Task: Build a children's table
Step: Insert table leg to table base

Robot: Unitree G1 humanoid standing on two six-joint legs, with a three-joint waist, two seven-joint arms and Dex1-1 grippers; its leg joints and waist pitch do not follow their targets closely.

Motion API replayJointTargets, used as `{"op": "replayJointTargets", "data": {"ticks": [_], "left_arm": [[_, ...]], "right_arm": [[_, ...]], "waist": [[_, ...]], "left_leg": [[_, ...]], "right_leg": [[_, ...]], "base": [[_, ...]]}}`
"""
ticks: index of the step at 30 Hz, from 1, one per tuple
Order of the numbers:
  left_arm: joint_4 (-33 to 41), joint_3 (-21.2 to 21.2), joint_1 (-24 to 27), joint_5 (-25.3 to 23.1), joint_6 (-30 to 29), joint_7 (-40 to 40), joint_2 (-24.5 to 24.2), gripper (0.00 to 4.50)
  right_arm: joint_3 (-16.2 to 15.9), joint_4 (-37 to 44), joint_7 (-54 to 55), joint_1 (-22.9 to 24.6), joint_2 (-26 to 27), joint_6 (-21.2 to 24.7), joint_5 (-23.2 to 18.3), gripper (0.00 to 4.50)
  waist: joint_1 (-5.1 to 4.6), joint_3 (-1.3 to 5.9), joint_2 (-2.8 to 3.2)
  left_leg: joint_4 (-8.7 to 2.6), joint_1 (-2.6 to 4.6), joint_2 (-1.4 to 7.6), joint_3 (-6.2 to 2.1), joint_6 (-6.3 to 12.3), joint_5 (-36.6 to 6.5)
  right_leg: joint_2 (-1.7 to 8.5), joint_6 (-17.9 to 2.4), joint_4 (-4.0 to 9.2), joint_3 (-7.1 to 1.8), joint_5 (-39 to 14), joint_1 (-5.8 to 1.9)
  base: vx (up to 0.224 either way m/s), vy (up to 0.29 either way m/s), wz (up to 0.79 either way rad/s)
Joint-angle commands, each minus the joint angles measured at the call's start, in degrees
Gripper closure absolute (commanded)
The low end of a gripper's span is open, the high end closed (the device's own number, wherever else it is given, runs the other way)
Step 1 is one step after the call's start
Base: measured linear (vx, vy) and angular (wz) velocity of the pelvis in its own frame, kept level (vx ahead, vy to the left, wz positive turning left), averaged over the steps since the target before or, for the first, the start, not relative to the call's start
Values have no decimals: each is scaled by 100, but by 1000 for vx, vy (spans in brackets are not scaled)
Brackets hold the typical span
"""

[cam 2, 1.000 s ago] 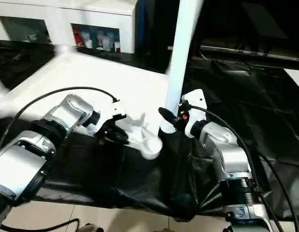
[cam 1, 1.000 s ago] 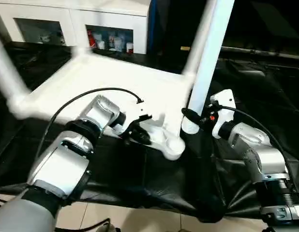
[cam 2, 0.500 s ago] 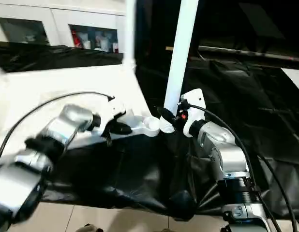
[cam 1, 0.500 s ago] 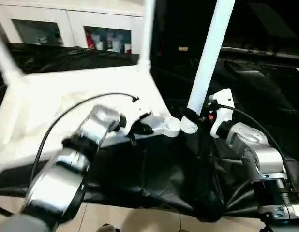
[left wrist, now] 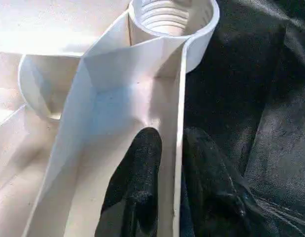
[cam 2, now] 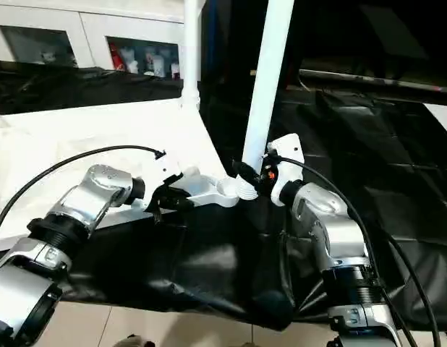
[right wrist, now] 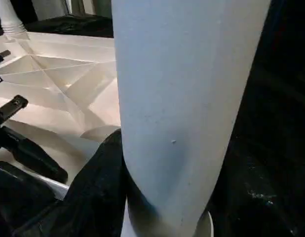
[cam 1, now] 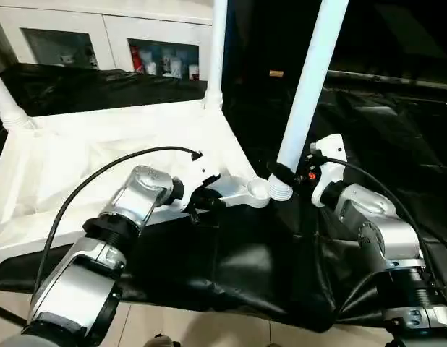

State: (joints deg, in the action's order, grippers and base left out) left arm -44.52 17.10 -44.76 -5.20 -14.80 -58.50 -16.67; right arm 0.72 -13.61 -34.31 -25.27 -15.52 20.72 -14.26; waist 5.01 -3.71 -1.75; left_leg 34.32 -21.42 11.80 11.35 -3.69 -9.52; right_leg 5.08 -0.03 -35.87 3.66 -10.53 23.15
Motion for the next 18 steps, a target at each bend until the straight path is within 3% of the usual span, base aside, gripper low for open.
{"op": "replayJointTargets", "data": {"ticks": [1, 5, 8, 15, 18], "left_arm": [[21, -69, 93, -32, -16, 121, -27, 355], [228, 5, 226, -54, -126, 77, -76, 355], [265, -12, 276, -39, -135, 107, -78, 391], [389, -82, 380, 46, -155, 130, -71, 438], [504, -129, 463, 103, -140, 148, -48, 450]], "right_arm": [[134, 92, -32, -145, -20, -16, -149, 262], [143, 83, -9, -213, 31, -14, -175, 262], [122, 69, -10, -259, 101, -12, -199, 262], [-99, -235, -64, -459, 223, -26, -119, 262], [-302, -581, -53, -587, 229, -65, 140, 262]], "waist": [[15, 399, -32], [7, 407, -32], [4, 404, -37], [4, 393, -44], [-17, 399, -65]], "left_leg": [[-439, 97, 130, -96, -32, -1479], [-445, 88, 144, -103, -49, -1466], [-447, 91, 138, -97, -36, -1439], [-456, 94, 142, -95, -62, -1473], [-454, 84, 145, -96, -79, -1409]], "right_leg": [[336, -1033, 524, -248, -1677, -241], [339, -1026, 511, -249, -1647, -239], [331, -1032, 508, -249, -1621, -229], [340, -1006, 522, -254, -1724, -216], [347, -1019, 508, -253, -1714, -220]], "base": [[0, 0, 0], [0, 0, 0], [0, 0, 0], [0, 0, 0], [0, 0, 0]]}}
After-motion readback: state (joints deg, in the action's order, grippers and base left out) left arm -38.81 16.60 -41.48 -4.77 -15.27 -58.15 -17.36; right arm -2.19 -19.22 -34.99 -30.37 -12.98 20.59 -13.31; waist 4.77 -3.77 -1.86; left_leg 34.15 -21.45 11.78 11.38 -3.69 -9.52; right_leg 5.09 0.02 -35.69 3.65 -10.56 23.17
